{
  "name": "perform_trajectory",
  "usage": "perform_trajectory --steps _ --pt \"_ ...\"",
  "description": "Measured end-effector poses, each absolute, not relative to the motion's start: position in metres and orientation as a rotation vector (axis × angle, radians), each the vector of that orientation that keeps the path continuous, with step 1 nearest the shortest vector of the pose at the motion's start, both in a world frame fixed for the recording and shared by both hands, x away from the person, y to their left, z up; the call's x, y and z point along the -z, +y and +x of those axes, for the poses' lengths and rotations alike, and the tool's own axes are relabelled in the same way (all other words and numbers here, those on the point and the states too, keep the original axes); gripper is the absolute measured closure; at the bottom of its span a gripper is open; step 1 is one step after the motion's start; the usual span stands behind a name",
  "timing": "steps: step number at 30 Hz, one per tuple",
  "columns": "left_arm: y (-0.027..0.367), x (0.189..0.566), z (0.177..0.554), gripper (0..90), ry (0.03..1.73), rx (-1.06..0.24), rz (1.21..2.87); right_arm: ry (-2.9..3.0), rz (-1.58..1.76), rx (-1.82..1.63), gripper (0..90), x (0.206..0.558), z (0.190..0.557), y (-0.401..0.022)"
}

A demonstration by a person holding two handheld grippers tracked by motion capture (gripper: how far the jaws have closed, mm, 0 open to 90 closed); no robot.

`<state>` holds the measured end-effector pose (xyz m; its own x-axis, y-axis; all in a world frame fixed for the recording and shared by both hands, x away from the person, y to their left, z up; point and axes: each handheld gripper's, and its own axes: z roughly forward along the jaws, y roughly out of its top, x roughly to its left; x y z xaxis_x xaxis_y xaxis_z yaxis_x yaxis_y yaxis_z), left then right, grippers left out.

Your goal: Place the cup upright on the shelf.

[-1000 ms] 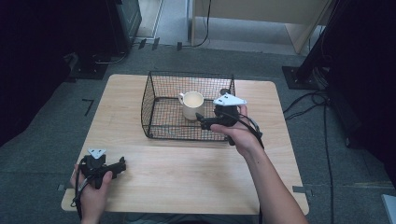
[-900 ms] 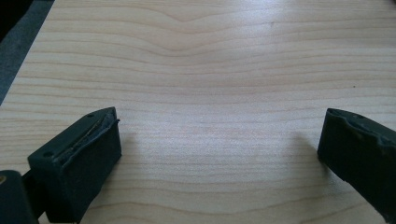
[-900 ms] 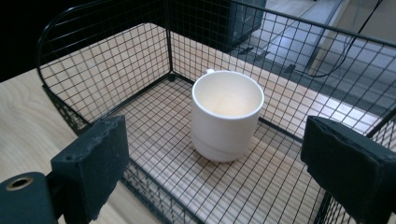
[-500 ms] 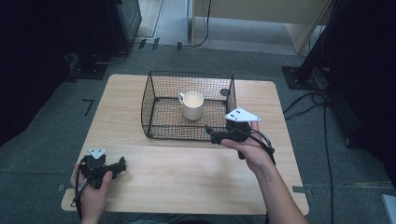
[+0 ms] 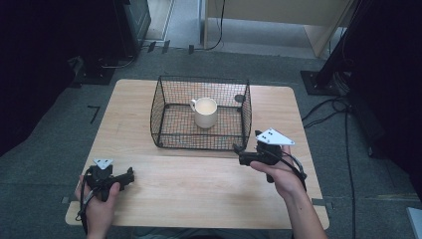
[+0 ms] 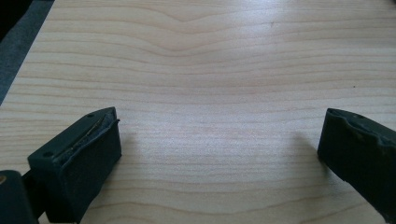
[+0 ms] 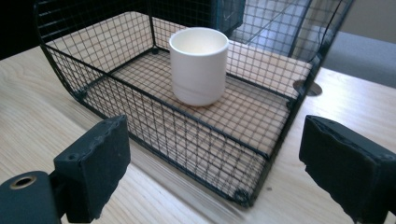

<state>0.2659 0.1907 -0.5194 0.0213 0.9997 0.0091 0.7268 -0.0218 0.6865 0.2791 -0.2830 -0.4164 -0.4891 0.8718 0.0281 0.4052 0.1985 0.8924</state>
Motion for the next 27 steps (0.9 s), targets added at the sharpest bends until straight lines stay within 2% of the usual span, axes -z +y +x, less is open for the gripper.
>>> perform_trajectory --steps 27 --pt "0.191 0.519 0.266 0.0 1.756 -0.708 1.801 1.915 1.382 -1.112 10.3 0.487 0.244 -0.349"
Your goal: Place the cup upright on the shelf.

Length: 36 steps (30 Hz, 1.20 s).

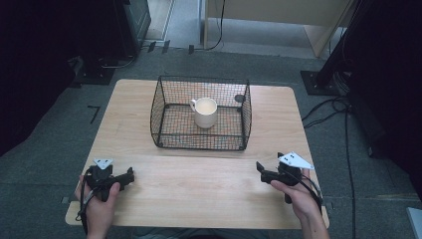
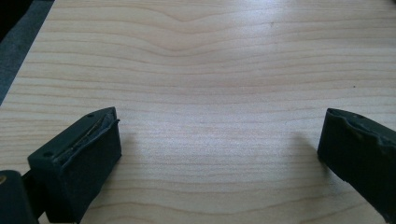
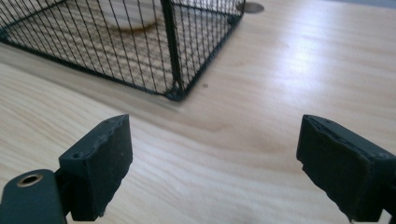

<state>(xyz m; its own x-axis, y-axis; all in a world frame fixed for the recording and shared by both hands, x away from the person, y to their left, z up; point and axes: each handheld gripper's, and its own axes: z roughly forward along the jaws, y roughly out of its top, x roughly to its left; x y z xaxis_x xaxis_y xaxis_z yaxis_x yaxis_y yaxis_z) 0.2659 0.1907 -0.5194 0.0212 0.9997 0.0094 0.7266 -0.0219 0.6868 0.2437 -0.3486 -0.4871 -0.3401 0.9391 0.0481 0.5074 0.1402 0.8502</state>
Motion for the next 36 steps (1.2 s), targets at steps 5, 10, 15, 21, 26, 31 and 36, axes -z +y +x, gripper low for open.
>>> perform_trajectory --steps 5,10,15,21,26,31,36 --pt "0.191 0.519 0.266 0.0 1.756 -0.708 1.801 1.910 1.417 -1.065 10.0 0.499 0.236 -0.360" --pt "0.191 0.519 0.266 0.0 1.757 -0.708 1.801 1.891 1.461 -1.028 9.8 0.510 0.226 -0.373" --pt "0.191 0.519 0.266 0.0 1.757 -0.708 1.801 1.870 1.501 -0.985 9.6 0.518 0.215 -0.386" --pt "0.191 0.519 0.266 0.0 1.757 -0.708 1.801 1.845 1.556 -0.972 9.3 0.523 0.206 -0.400" --pt "0.191 0.519 0.266 0.0 1.756 -0.709 1.801 1.856 1.594 -0.942 8.5 0.524 0.200 -0.411" --pt "0.191 0.519 0.266 0.0 1.756 -0.709 1.800 1.884 1.646 -0.837 7.5 0.527 0.202 -0.414" --pt "0.191 0.519 0.266 0.0 1.757 -0.708 1.800 1.893 1.645 -0.838 6.1 0.527 0.204 -0.414"
